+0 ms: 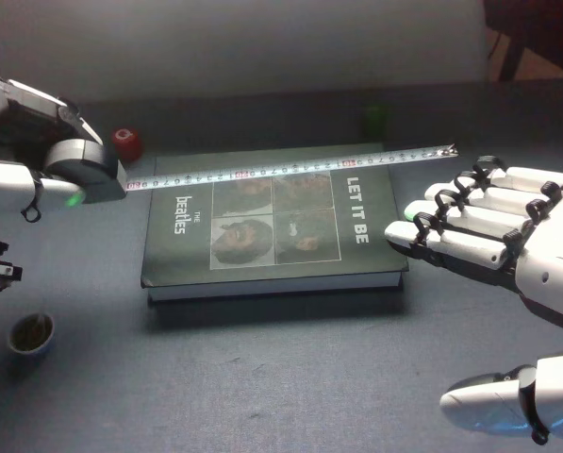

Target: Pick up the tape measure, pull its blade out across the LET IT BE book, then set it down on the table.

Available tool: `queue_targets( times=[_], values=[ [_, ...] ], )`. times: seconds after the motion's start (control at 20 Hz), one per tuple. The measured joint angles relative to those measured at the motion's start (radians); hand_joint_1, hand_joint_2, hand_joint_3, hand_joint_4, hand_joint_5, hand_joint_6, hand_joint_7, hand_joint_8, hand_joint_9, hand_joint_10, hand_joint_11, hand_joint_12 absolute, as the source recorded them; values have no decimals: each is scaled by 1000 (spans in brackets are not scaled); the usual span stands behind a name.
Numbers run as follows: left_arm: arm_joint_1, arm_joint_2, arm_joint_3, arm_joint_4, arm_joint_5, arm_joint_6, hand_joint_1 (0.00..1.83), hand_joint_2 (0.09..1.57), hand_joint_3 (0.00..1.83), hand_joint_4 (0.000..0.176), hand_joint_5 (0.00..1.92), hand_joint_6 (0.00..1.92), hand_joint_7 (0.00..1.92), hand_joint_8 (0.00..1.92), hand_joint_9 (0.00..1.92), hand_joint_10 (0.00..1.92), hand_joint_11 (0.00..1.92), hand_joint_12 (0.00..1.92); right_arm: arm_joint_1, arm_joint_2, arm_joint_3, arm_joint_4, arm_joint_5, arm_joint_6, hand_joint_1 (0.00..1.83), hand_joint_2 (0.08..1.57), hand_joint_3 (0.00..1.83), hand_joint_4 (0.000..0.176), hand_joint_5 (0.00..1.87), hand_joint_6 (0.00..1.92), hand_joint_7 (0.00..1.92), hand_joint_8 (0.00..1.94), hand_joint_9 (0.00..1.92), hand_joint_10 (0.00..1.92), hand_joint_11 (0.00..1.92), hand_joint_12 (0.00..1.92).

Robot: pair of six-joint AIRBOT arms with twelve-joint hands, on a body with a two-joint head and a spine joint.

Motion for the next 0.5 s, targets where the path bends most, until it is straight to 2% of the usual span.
queue_targets(
  times=[0.2,0.5],
  values=[
    [-3,54,-71,15,15,3,1387,1075,0,0,1062,653,1136,792,896,1233,804,1142,0,4,-4,0,3,0,0,1082,2,0,0,0,0,0,0,0,0,298],
    [62,174,-166,-4,24,12,1387,1079,0,0,1043,683,1133,804,888,1240,804,1152,0,6,-11,0,8,0,0,1063,0,0,0,0,0,0,0,0,0,295]
  ],
)
